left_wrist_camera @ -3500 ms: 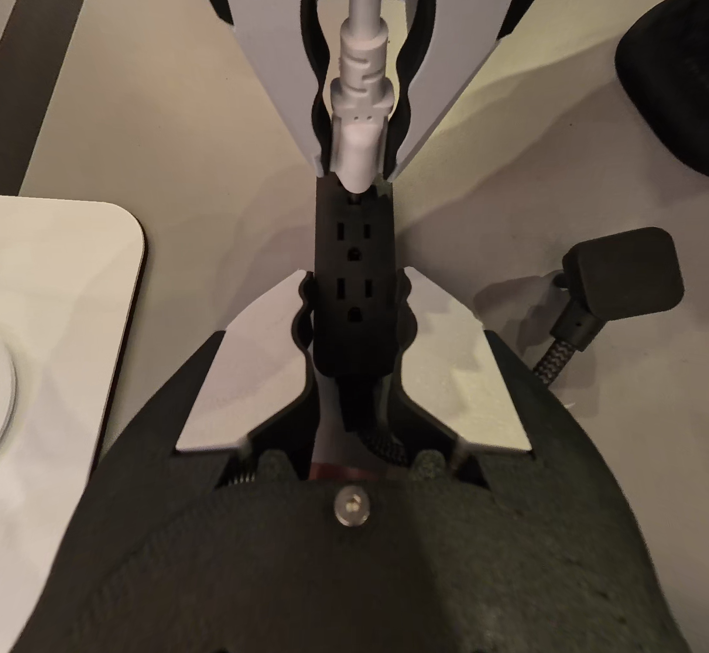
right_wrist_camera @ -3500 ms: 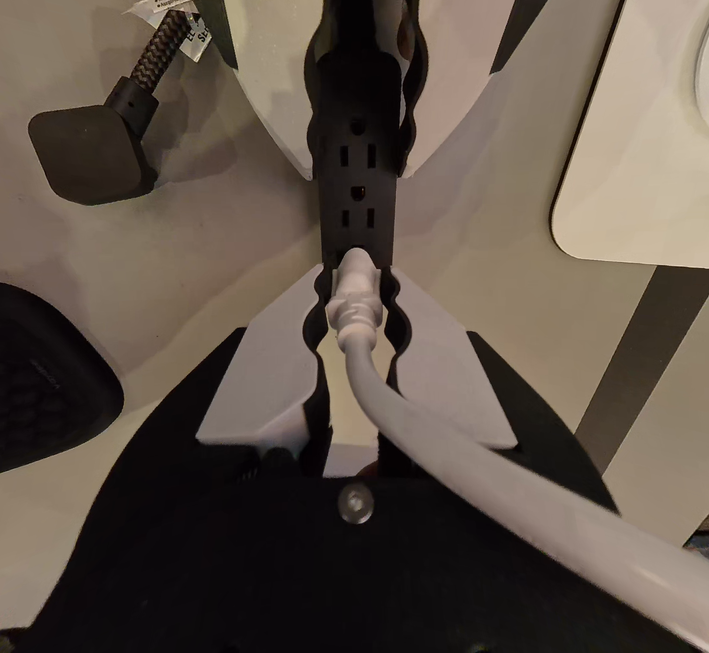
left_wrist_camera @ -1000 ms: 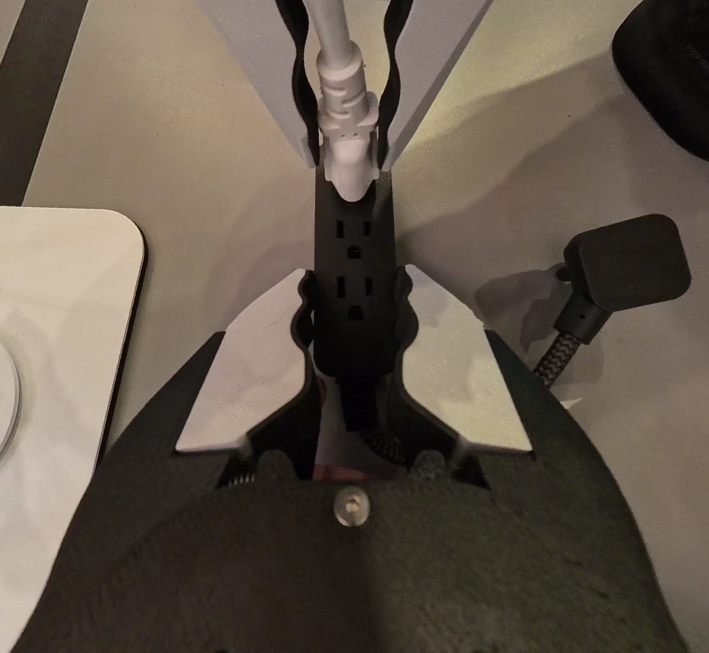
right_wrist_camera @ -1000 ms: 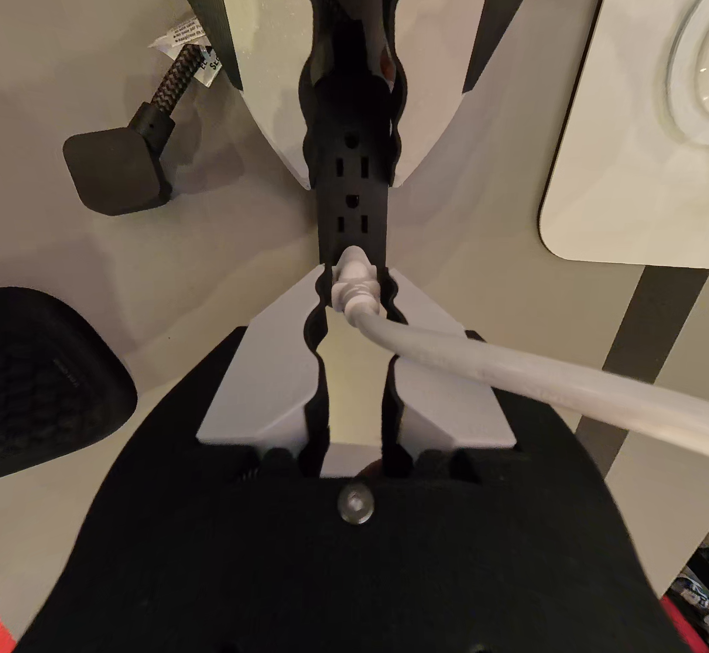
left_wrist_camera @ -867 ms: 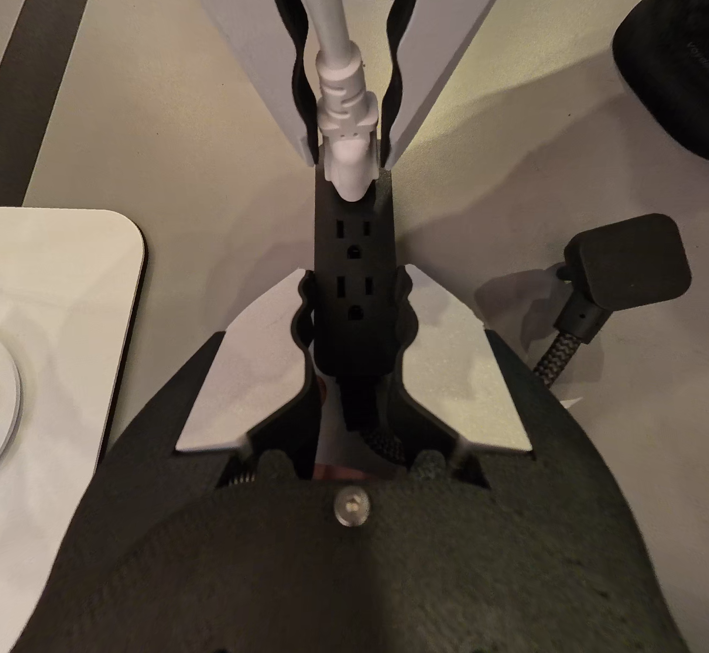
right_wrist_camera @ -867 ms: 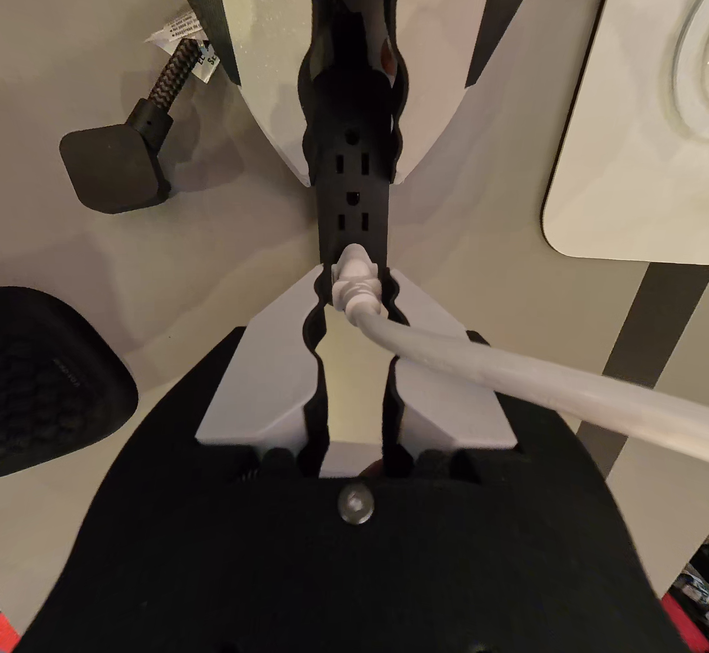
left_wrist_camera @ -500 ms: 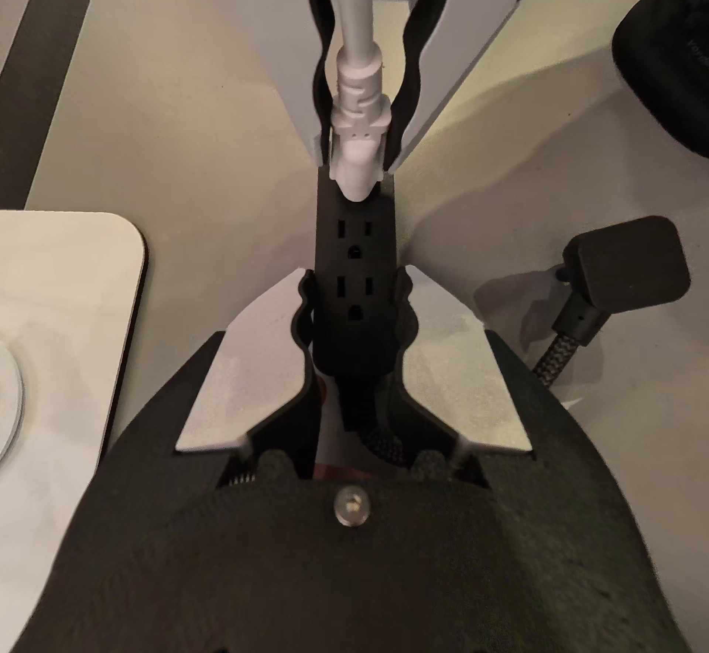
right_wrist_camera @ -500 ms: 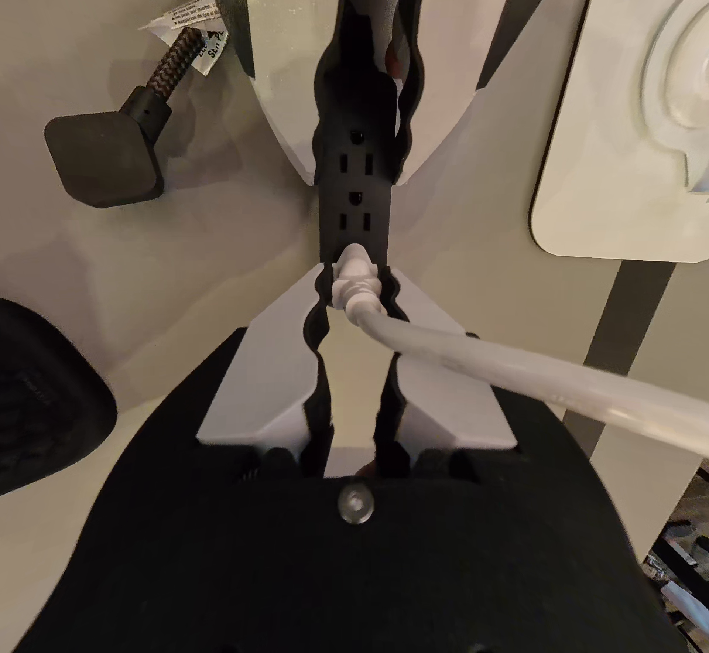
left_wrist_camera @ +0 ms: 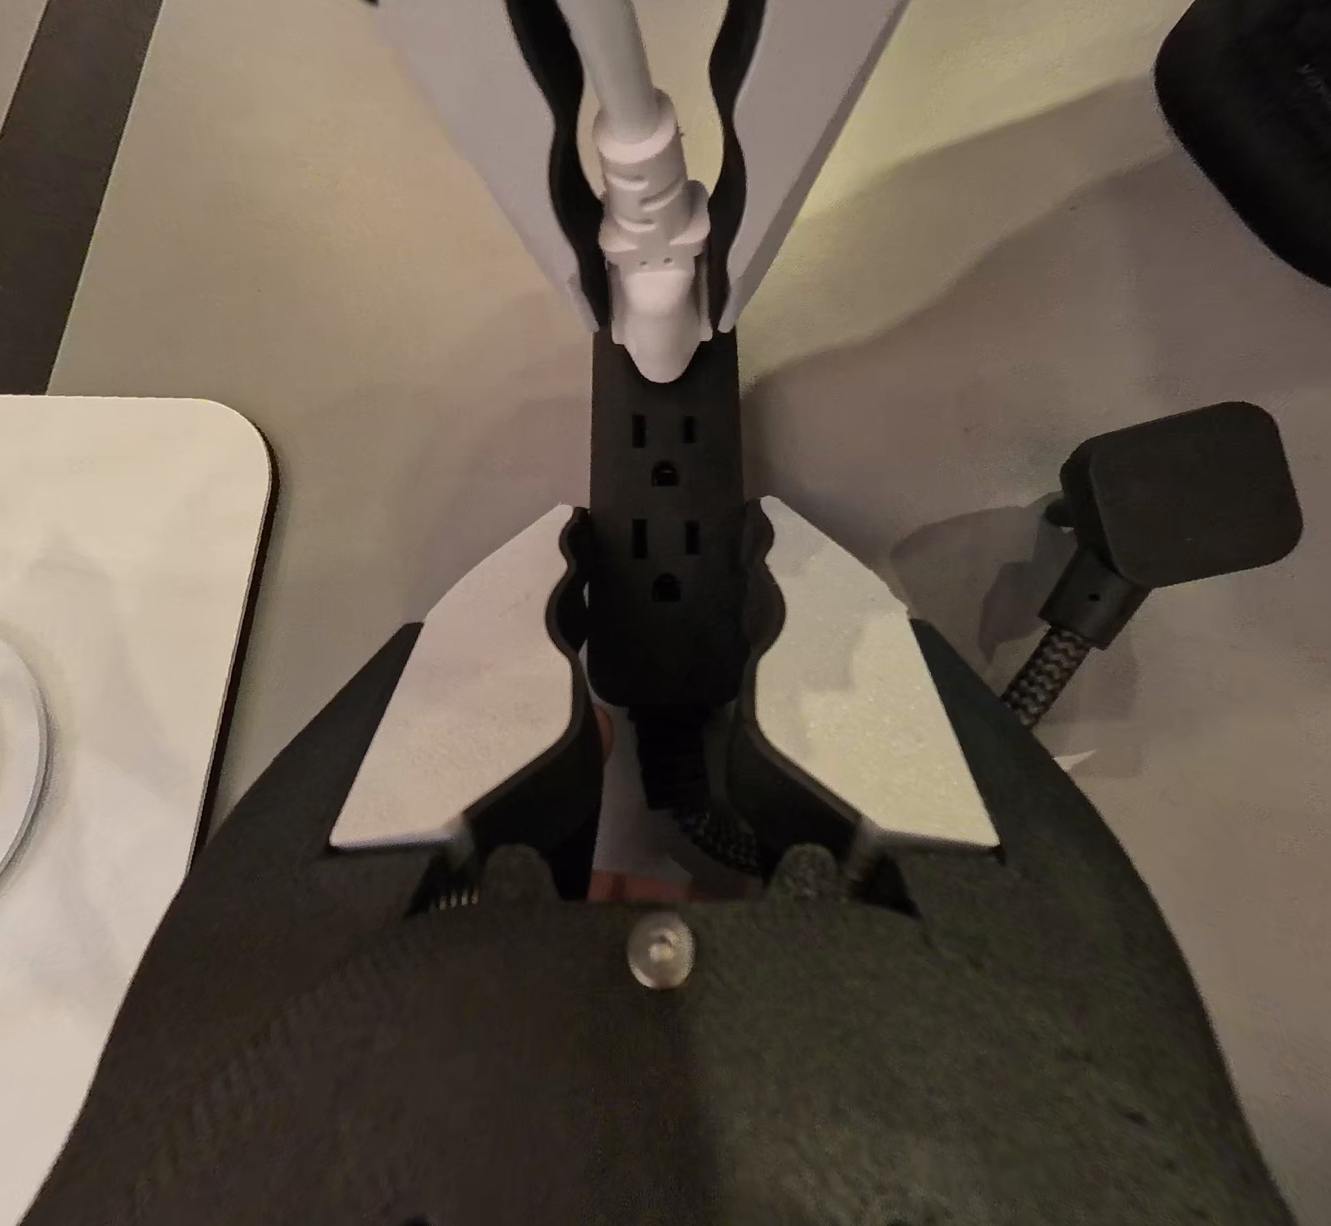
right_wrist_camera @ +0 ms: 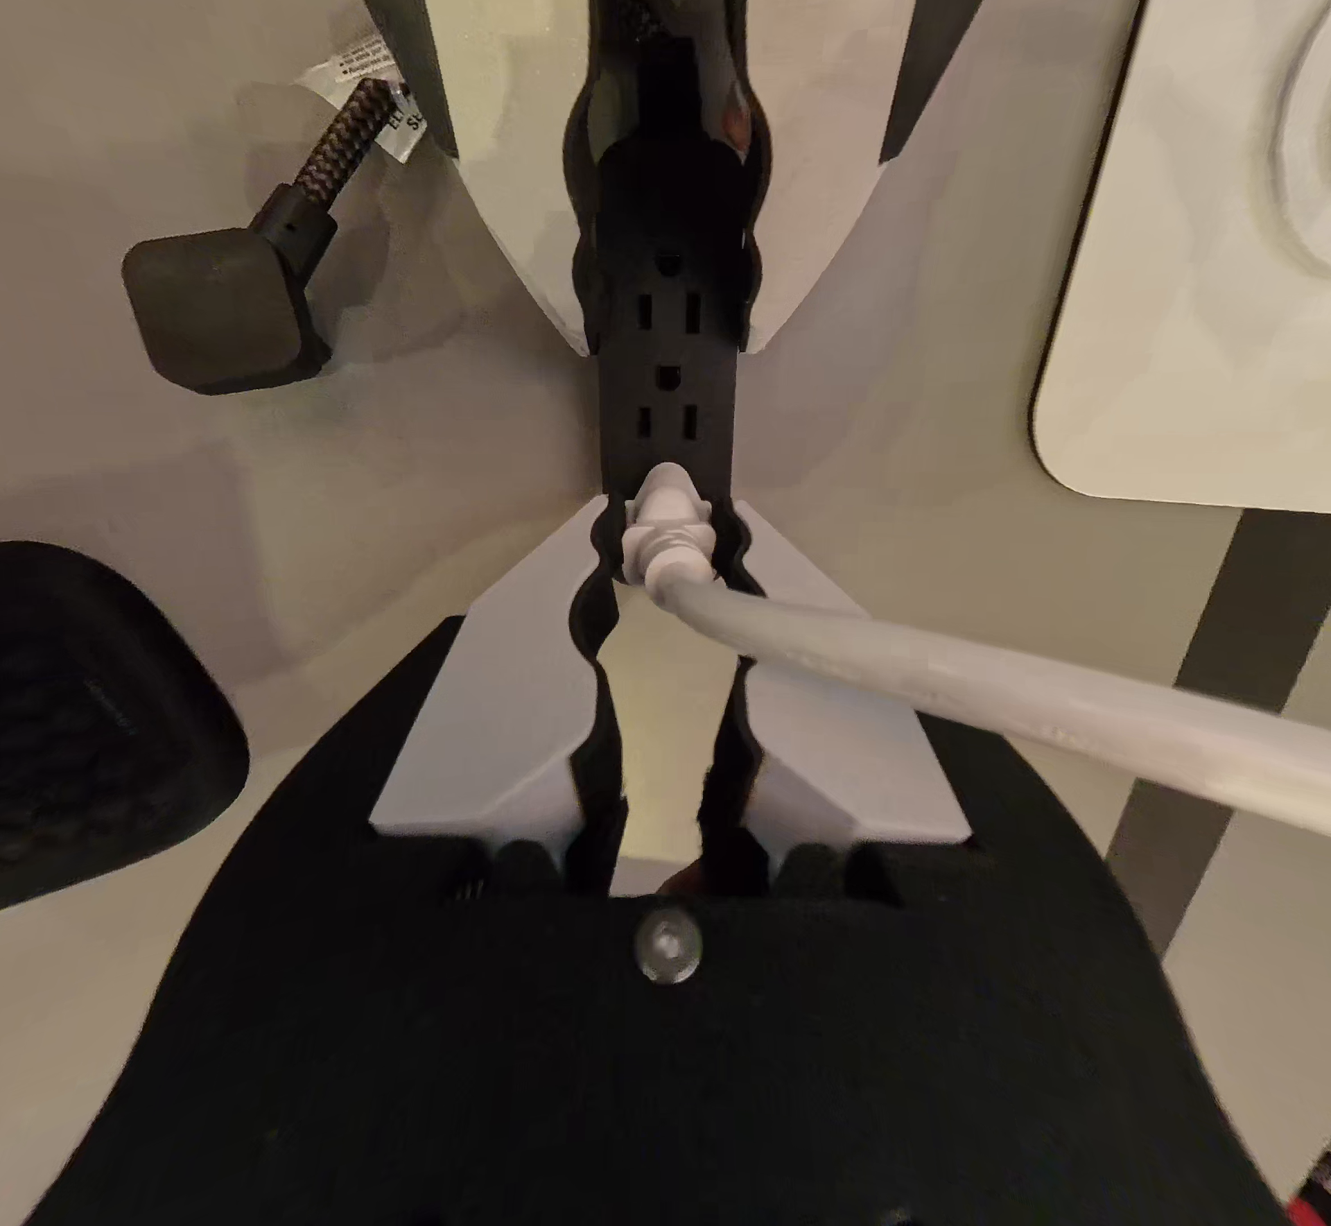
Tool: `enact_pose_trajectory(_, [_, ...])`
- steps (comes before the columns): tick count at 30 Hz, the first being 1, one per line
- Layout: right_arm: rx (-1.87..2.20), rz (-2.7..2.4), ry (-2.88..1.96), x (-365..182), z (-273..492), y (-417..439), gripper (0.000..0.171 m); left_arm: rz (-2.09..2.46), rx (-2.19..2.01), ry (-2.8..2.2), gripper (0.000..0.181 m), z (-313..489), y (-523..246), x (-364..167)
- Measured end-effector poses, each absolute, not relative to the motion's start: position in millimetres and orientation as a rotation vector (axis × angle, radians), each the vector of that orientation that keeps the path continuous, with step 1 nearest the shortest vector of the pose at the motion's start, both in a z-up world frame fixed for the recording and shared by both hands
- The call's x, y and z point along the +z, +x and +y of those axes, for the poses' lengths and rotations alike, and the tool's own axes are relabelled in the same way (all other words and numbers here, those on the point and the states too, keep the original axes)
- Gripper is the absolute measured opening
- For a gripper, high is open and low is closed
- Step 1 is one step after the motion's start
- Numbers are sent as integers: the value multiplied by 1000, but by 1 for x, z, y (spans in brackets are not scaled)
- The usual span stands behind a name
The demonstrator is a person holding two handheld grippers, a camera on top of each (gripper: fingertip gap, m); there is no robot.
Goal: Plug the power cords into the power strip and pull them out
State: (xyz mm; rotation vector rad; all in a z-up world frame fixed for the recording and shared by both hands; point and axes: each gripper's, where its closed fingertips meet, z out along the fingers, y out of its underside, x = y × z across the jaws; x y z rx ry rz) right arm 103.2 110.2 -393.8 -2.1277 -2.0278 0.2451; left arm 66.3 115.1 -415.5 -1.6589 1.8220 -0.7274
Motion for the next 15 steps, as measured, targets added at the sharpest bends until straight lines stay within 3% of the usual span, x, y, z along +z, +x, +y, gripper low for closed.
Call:
enact_pose_trajectory(7, [201, -1811, -2034, -394, 113, 99, 23, 1827, -720, -1659, 41, 115, 66, -416])
enact_pose_trajectory(13, [166, -1937, -2086, -394, 114, 101, 23, 1825, -722, -1657, 41, 115, 66, -416])
enact_pose_trajectory(15, [154, -2013, -2097, -393, 110, 104, 31, 1827, -722, -1656, 41, 115, 66, -416])
